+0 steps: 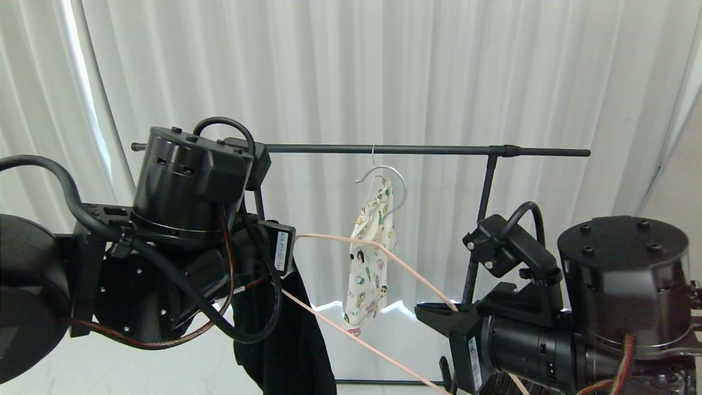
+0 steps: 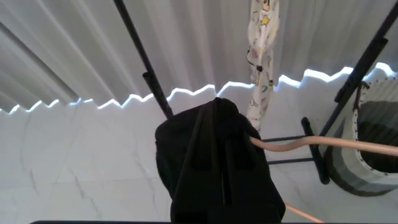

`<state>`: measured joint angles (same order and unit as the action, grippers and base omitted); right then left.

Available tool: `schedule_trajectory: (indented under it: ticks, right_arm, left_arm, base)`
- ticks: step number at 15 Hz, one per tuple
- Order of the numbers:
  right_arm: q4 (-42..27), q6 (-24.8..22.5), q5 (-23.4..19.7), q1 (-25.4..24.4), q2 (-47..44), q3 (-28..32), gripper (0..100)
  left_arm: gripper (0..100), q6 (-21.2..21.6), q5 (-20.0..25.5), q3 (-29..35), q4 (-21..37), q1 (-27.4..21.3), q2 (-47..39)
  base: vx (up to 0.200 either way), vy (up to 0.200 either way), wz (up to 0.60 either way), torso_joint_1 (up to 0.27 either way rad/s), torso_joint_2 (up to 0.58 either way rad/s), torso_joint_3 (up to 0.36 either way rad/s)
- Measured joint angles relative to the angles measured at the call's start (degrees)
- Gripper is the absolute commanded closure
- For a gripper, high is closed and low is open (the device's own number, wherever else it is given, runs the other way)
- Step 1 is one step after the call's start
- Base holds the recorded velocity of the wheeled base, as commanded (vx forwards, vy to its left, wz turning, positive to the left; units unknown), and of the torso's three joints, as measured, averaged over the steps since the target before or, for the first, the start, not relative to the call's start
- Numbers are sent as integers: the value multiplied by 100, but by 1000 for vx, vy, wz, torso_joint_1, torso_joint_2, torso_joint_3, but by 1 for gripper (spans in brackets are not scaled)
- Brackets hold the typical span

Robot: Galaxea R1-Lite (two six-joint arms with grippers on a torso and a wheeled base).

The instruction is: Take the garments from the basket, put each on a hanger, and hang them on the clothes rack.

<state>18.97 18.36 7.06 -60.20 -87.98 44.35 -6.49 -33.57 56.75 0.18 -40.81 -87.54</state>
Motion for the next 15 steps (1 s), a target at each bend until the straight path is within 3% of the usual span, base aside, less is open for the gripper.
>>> schedule_trajectory:
  ticks: [8, 15]
  right_arm:
    - [32, 2, -4, -35, -549, 460, 100]
    - [169, 57, 30, -66, -1018, 757, 100]
  left_arm:
    - [100, -238, 54, 179, -9, -797, 4]
    - [100, -254, 413, 111, -7, -1293, 236]
  base:
    - [0, 0, 0, 0, 0, 0]
    - [0, 0, 0, 0, 0, 0]
